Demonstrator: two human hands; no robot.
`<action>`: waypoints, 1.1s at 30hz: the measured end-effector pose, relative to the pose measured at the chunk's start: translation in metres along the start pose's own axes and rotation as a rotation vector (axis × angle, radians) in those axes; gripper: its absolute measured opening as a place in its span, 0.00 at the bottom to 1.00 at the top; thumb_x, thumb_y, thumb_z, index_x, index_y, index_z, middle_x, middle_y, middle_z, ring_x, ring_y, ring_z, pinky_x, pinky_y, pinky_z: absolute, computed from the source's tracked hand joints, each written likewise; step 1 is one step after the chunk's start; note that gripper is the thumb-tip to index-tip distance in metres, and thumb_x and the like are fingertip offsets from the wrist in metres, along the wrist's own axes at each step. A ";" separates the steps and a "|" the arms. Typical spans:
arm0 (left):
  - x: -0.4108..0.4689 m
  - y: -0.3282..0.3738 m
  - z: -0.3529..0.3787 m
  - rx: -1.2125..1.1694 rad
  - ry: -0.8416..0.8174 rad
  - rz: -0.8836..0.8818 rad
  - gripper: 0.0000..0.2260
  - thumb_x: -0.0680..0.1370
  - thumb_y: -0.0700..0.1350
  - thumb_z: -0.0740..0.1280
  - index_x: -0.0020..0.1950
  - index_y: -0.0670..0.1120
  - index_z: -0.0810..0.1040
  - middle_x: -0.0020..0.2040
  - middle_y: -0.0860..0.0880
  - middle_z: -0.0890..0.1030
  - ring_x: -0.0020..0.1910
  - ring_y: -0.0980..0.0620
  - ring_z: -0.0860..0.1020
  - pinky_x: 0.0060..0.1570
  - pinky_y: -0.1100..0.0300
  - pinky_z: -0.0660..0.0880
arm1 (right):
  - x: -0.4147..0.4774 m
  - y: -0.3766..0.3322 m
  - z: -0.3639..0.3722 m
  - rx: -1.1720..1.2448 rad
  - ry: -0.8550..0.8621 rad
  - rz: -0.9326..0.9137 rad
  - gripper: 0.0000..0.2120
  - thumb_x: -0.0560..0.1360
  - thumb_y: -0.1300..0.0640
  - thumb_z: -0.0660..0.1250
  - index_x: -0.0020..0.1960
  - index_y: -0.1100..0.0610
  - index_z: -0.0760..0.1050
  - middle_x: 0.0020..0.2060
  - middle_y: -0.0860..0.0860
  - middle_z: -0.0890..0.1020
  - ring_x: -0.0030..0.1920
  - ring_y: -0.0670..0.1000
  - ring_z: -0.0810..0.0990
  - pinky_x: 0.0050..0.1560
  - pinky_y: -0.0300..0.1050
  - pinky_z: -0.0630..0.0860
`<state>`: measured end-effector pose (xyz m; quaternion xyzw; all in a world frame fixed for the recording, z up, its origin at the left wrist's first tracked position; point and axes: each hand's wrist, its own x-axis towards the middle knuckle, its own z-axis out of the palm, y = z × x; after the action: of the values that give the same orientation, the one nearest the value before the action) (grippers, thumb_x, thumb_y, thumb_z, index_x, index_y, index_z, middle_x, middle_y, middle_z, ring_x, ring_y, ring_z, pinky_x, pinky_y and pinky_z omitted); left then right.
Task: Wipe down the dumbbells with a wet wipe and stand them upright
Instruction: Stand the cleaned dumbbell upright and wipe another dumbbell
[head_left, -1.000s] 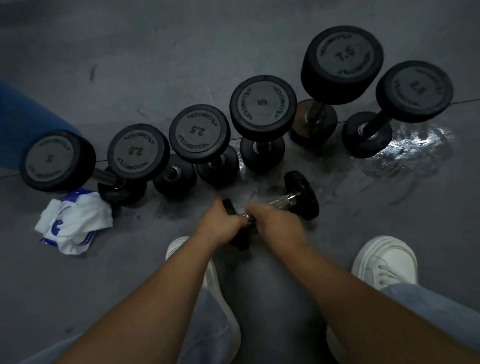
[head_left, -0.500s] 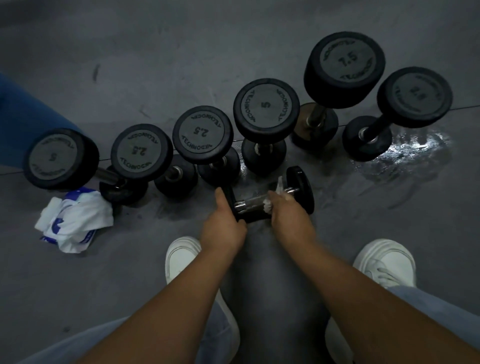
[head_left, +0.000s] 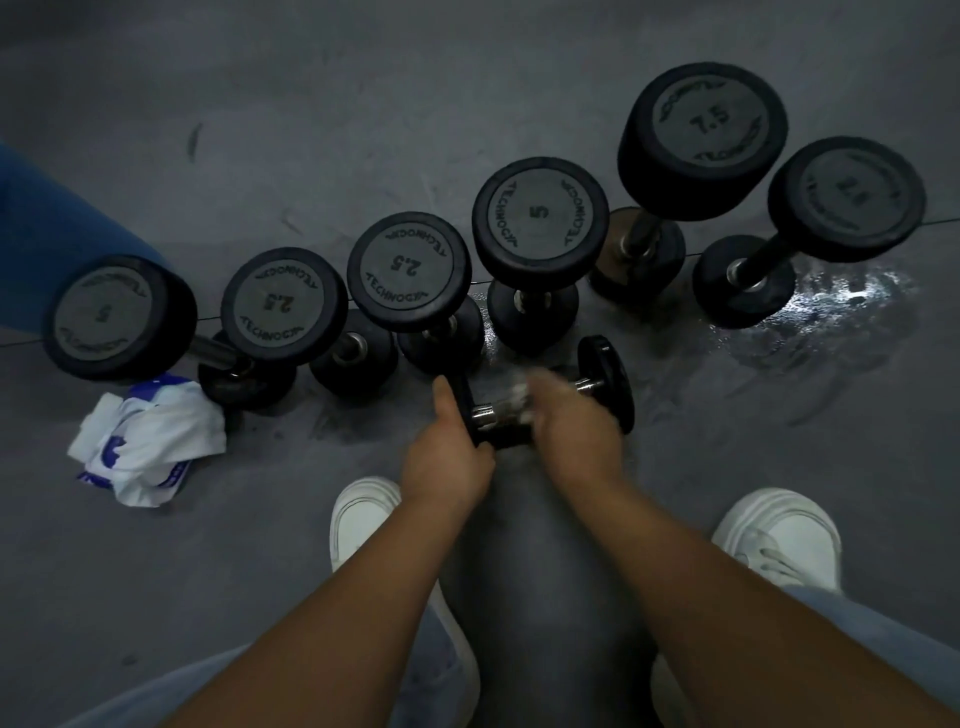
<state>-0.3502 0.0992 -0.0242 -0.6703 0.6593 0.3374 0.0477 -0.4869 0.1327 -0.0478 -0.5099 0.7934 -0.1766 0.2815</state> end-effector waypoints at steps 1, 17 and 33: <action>0.000 0.000 0.000 0.012 0.004 -0.001 0.41 0.76 0.46 0.68 0.80 0.50 0.45 0.59 0.38 0.80 0.56 0.36 0.79 0.53 0.49 0.76 | -0.001 0.003 -0.001 0.026 0.055 0.066 0.06 0.77 0.53 0.57 0.52 0.48 0.70 0.47 0.47 0.81 0.43 0.56 0.82 0.42 0.49 0.78; -0.007 0.002 -0.002 -0.084 -0.033 -0.006 0.42 0.77 0.43 0.67 0.80 0.53 0.41 0.63 0.38 0.78 0.59 0.37 0.78 0.57 0.51 0.75 | -0.017 0.002 0.021 -0.070 0.271 0.054 0.21 0.72 0.64 0.61 0.65 0.57 0.73 0.64 0.51 0.75 0.60 0.58 0.72 0.57 0.53 0.72; 0.024 0.010 -0.029 0.024 -0.109 -0.038 0.31 0.71 0.52 0.70 0.72 0.50 0.64 0.59 0.42 0.80 0.57 0.40 0.79 0.57 0.49 0.77 | -0.024 -0.001 0.022 -0.137 0.094 -0.033 0.30 0.70 0.61 0.62 0.72 0.55 0.68 0.70 0.48 0.70 0.62 0.56 0.70 0.55 0.51 0.75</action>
<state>-0.3499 0.0623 -0.0107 -0.6627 0.6470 0.3642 0.0979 -0.4649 0.1542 -0.0575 -0.5321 0.8075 -0.1504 0.2054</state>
